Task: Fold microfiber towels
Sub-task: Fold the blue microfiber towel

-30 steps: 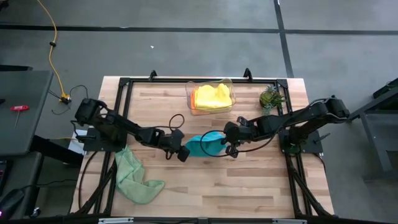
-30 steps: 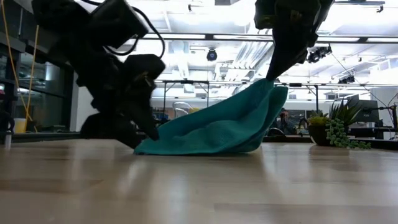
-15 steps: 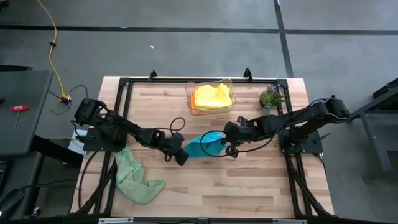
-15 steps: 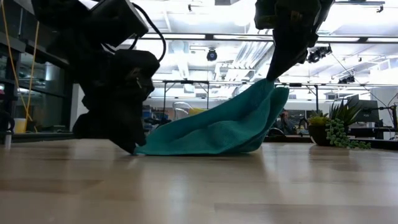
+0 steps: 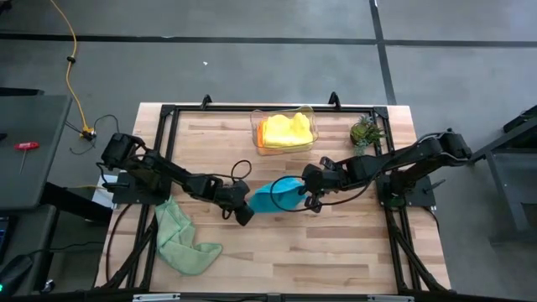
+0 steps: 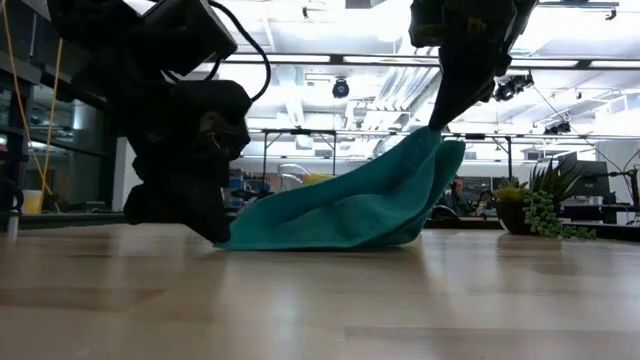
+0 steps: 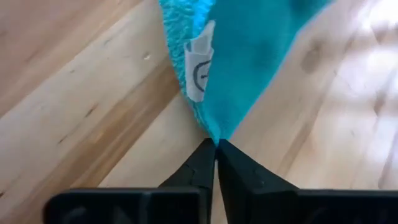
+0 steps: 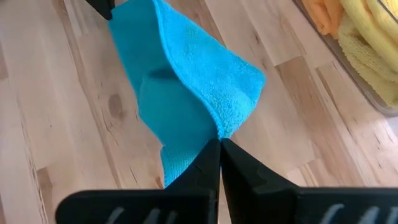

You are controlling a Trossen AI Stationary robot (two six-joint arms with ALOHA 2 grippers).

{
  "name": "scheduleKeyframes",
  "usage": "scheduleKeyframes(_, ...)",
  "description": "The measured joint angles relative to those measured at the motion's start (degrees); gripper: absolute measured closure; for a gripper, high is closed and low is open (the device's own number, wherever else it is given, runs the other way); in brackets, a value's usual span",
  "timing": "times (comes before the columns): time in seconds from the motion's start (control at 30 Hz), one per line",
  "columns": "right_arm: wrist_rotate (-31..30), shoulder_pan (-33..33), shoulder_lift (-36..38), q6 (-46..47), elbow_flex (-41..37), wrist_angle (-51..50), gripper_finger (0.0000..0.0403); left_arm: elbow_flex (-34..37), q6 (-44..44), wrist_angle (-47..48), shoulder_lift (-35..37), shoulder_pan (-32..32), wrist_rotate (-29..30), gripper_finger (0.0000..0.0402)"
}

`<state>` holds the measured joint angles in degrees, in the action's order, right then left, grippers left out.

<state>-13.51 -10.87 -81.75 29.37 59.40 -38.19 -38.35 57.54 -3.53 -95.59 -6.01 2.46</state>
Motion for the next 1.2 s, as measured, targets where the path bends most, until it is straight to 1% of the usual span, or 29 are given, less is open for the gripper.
scheduleKeyframes(0.07,0.0,0.0,0.5,-1.0,0.6,-1.3,0.0403,0.0,-2.2,1.9,1.9,0.6,-1.4,0.0397)
scheduleKeyframes(0.13,-0.2,0.0,1.4,-2.1,2.2,-3.7,0.0403,0.0,-4.7,5.2,5.9,1.6,-2.7,0.0398)
scheduleKeyframes(0.2,-1.6,0.0,2.5,-2.4,4.5,-8.3,0.0403,0.0,-7.5,10.1,11.1,2.9,-2.4,0.0400)
scheduleKeyframes(0.33,-4.1,0.5,4.1,-2.4,9.2,-16.0,0.0403,-0.9,-12.9,19.7,23.9,6.9,-1.2,0.0401)
scheduleKeyframes(0.4,-4.1,1.2,4.3,-2.4,11.2,-19.3,0.0403,-3.0,-16.2,25.8,29.1,9.2,-0.9,0.0401)
scheduleKeyframes(0.5,-4.2,2.2,4.3,-3.1,14.6,-23.7,0.0403,-8.0,-21.1,34.6,34.1,12.4,-0.6,0.0401)
scheduleKeyframes(0.6,-5.9,3.3,4.3,-5.6,18.5,-25.7,0.0403,-14.2,-26.5,42.6,35.8,14.7,0.1,0.0401)
scheduleKeyframes(0.7,-8.3,5.1,4.3,-9.1,23.0,-27.5,0.0403,-20.8,-33.0,50.1,35.8,16.6,2.6,0.0401)
scheduleKeyframes(0.83,-10.3,7.8,4.3,-12.6,28.7,-31.4,0.0403,-28.0,-40.9,56.7,34.7,19.4,7.7,0.0401)
scheduleKeyframes(0.9,-10.2,8.7,4.3,-13.5,30.8,-32.4,0.0403,-30.9,-44.1,58.8,34.4,20.9,8.7,0.0402)
scheduleKeyframes(0.97,-9.4,9.0,4.3,-14.3,32.0,-32.6,0.0403,-32.7,-47.3,60.1,34.4,21.9,9.2,0.0402)
scheduleKeyframes(1.07,-7.7,8.5,4.3,-14.3,32.4,-33.2,0.0403,-33.3,-50.8,60.8,34.3,22.2,10.5,0.0401)
scheduleKeyframes(1.2,-7.5,5.9,4.2,-12.0,30.4,-33.5,0.0403,-32.7,-51.6,61.5,34.3,20.0,10.5,0.0401)
